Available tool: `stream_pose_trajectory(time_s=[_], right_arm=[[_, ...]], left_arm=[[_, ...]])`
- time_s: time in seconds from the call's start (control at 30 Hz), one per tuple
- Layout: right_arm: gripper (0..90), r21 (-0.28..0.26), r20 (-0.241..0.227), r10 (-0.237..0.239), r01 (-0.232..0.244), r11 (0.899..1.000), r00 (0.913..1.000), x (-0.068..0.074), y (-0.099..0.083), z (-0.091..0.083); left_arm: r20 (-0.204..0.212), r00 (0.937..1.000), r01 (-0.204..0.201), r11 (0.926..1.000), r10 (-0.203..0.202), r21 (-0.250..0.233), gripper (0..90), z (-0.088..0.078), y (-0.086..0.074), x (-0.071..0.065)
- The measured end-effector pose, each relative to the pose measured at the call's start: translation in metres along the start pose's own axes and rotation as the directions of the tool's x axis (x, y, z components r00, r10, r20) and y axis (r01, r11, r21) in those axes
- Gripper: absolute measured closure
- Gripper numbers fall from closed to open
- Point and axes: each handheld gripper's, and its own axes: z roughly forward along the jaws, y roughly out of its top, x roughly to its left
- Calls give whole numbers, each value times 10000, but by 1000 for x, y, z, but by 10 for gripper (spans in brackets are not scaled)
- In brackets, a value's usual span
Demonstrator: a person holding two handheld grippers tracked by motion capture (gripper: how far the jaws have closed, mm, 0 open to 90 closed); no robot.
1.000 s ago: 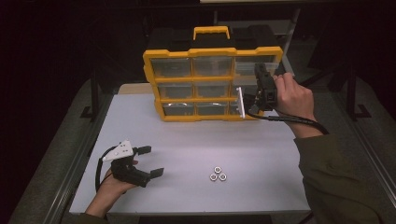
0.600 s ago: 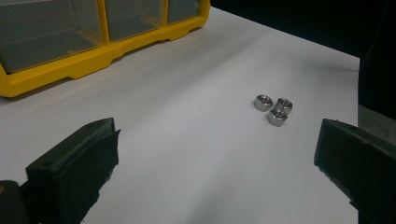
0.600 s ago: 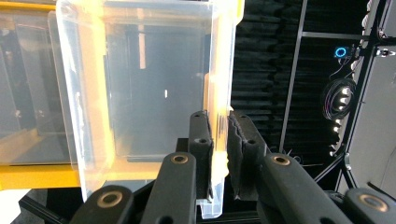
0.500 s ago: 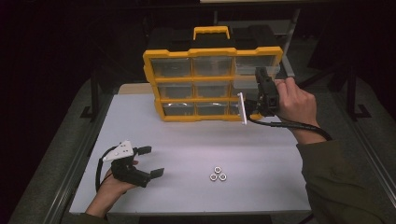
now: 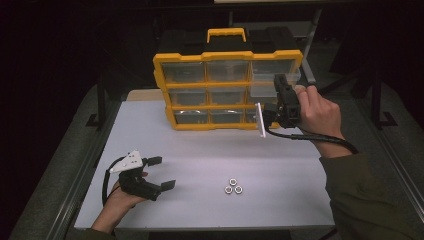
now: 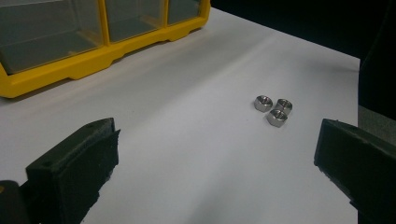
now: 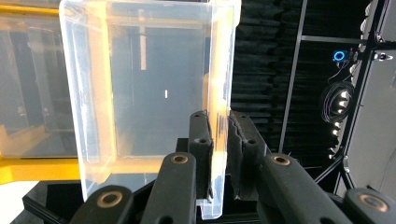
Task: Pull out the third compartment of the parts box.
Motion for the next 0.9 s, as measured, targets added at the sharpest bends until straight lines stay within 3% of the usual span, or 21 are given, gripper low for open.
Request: stream_pose_trajectory(time_s=[0.27,0.9], right_arm=[[794,-120,-19,-123,123,9999,9999,-2,-1,-8],[794,-254,39,102,-101,9996,9999,0,-2,-20]], left_arm=[[-26,10000,-55,10000,55,32,0,-1,0,1],[-43,10000,-56,10000,56,-32,0,-1,0,0]])
